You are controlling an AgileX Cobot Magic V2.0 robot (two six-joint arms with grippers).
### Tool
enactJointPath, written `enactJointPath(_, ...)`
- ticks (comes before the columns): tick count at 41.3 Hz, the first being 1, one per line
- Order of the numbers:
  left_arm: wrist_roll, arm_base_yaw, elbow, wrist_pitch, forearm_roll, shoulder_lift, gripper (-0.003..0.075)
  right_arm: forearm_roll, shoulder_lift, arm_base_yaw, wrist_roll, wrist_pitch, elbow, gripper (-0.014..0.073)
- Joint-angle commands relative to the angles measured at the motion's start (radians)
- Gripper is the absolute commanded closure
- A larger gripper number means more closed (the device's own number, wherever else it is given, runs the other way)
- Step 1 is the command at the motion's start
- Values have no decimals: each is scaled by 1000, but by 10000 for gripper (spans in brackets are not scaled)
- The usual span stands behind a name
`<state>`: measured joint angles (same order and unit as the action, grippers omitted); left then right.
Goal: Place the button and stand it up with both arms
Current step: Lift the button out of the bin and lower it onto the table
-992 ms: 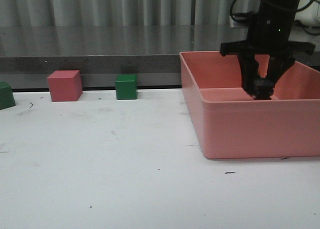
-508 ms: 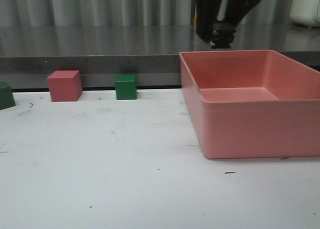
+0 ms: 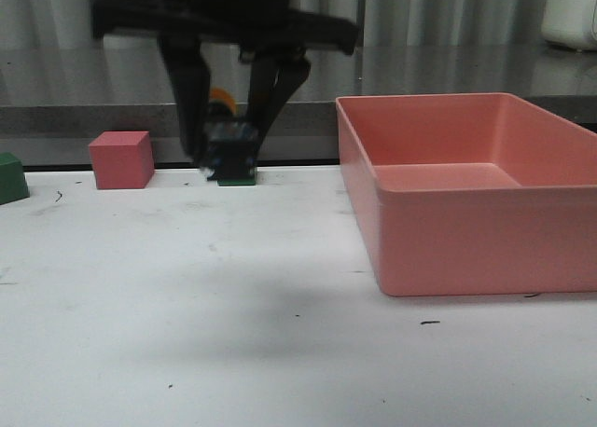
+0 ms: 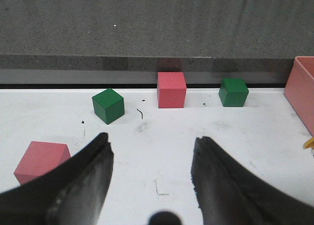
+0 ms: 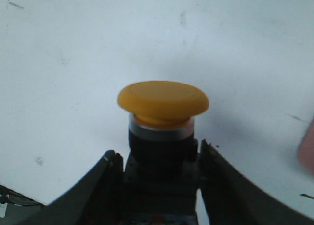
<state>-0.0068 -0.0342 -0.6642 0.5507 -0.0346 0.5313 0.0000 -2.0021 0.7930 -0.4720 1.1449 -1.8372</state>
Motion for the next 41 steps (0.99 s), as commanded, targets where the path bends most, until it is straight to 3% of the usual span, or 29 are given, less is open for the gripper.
enactJointPath(1,-10,-6,-35,-79,-3,10,356,-12,4,24,-78,-65,-30,357)
enactJointPath(14,-10,-6,-35,-79,-3,10,356,-6,-112,36,-217,-218,-50,357)
enactJointPath(29,-10,-6,-35,-79,-3,10,356,-21,-266,31,-315,-113,-253,351)
enactJointPath(41,-10,-6,-35,-79,-3,10,356,-41,-294,21,-353,-106,-273,228)
